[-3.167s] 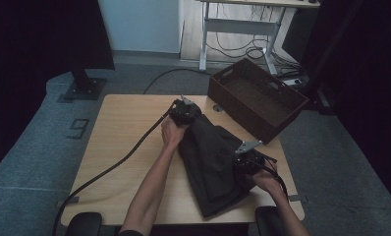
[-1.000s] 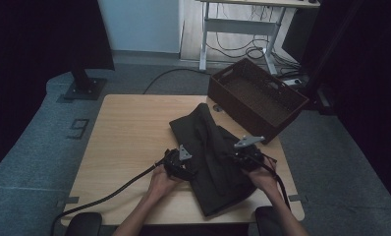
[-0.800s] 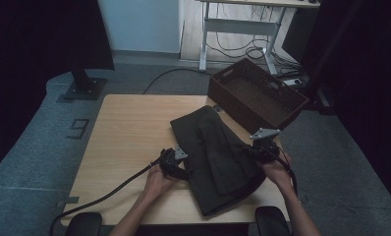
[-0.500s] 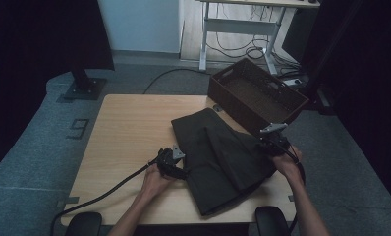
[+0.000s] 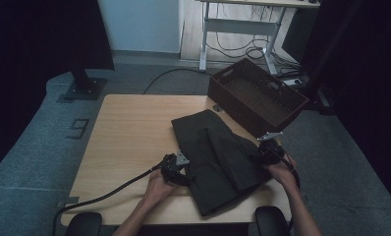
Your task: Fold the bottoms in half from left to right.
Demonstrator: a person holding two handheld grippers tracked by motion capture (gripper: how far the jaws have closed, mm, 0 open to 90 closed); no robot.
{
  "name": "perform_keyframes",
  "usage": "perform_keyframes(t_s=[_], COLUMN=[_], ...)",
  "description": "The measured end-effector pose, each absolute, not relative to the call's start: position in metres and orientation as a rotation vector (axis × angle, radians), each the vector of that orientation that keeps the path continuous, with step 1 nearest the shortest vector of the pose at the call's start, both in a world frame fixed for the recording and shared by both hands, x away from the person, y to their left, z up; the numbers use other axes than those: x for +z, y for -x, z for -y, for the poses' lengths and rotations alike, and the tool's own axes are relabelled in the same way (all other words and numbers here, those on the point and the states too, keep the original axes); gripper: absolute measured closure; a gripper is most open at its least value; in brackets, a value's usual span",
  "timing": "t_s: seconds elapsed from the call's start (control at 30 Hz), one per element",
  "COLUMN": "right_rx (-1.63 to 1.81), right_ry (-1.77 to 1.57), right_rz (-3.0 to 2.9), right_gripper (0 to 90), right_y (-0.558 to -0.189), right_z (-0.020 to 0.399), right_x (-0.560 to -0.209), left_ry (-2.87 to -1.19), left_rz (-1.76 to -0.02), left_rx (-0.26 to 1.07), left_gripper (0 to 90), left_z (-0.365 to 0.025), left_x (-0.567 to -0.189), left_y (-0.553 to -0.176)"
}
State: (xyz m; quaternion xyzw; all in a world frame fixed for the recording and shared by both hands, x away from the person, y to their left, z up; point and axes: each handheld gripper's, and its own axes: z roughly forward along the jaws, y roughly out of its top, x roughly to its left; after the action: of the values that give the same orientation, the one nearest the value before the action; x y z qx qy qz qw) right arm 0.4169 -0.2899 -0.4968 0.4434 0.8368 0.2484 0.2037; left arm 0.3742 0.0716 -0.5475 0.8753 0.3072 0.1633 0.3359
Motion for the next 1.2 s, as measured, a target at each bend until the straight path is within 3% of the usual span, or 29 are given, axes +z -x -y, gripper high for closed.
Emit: perform_keyframes(t_s=[0.1,0.3,0.6,0.87,0.9,1.0,1.2], right_rx=[0.629,0.682,0.725,0.873,0.877,0.807,0.866], right_ry=[-1.255,-1.296,-1.151,-0.970,-0.962,-0.950,-0.922], right_rz=[-2.322,-2.384,-2.483,-2.595,-2.603,-2.591,-2.531], right_gripper=[49.8,63.8,67.1,66.0,64.8,48.9,46.5], right_y=[-0.420,-0.417,-0.391,-0.370,-0.370,-0.371,-0.369], right_z=[0.293,0.297,0.254,0.197,0.193,0.190,0.194], right_x=[-0.511,-0.527,-0.527,-0.531,-0.531,-0.524,-0.487], left_ry=[-2.283,-2.314,-2.303,-2.282,-2.297,-2.349,-2.248], left_rz=[-0.810,-0.816,-0.955,-1.108,-1.097,-1.054,-0.964], left_rx=[0.421,0.490,0.539,0.587,0.587,0.686,0.603], left_gripper=[7.6,7.8,9.1,9.0,9.3,14.4,14.2], left_z=[-0.073,-0.078,-0.128,-0.195,-0.197,-0.195,-0.186], left_x=[-0.548,-0.544,-0.541,-0.537,-0.536,-0.527,-0.512], left_y=[-0.377,-0.383,-0.400,-0.401,-0.400,-0.390,-0.369])
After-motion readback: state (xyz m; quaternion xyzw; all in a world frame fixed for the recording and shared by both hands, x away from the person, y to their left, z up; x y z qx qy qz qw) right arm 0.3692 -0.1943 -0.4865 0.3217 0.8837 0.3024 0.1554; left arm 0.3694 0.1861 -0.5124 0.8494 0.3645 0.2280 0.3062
